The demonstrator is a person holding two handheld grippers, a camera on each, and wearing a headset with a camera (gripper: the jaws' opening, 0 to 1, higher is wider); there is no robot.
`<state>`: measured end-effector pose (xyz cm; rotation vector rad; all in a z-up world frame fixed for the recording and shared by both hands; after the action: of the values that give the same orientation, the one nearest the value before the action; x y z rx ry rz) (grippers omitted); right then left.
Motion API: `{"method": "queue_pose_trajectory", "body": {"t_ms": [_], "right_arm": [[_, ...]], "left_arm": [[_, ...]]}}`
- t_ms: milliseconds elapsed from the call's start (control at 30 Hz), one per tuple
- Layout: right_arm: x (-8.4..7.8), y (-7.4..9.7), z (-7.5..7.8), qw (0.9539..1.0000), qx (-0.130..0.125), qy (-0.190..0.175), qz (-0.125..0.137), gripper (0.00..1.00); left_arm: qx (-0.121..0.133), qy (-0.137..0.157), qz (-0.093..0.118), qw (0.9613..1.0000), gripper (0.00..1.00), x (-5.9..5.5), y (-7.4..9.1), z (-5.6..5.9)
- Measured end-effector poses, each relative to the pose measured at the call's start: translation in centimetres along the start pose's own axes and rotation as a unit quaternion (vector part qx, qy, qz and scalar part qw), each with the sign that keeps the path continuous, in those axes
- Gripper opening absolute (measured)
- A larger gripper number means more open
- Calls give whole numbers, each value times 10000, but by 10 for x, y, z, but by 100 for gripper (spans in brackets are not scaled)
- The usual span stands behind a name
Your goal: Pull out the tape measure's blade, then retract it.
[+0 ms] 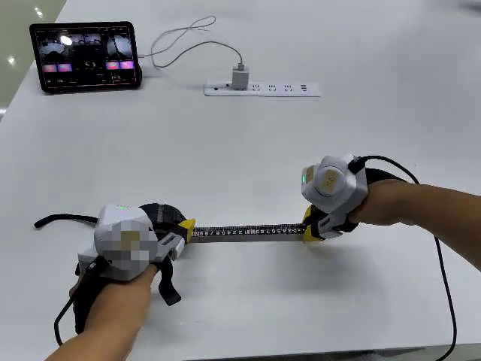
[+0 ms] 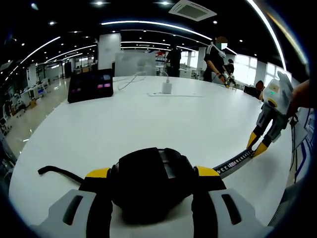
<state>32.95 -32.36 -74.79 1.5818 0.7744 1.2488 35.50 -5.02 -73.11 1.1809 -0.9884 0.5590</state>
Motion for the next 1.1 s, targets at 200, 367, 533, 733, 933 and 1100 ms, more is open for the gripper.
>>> {"method": "queue_pose_trajectory", "body": {"t_ms": [200, 367, 533, 733, 933, 1100], "right_arm": [[1, -1, 0, 9997, 27, 210, 84, 9], [2, -1, 0, 9994, 64, 116, 325, 8], [5, -3, 0, 9996, 31, 182, 225, 8], [7, -4, 1, 9999, 5, -2, 166, 9], [9, -4, 1, 10000, 26, -13, 64, 9], [11, -5, 0, 9999, 53, 25, 92, 9]], "left_arm": [[-1, -7, 8, 10000, 60, 0, 0, 0], [6, 4, -19, 10000, 60, 0, 0, 0], [2, 3, -31, 10000, 60, 0, 0, 0], [12, 0, -28, 10000, 60, 0, 0, 0], [2, 6, -51, 10000, 60, 0, 0, 0], [4, 5, -48, 10000, 60, 0, 0, 0]]}}
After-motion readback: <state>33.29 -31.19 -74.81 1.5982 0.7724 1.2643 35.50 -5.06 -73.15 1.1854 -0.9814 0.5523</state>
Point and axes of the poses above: the centre of the closed fingertips' face, and the gripper's own axes: y roughly backward along the fingers, z roughly to its right, x roughly out of its top, the point moved 5 cm from there along y, roughly backward along the fingers, and after that the axes turned 2 degrees about z, right-handed, at the moved point
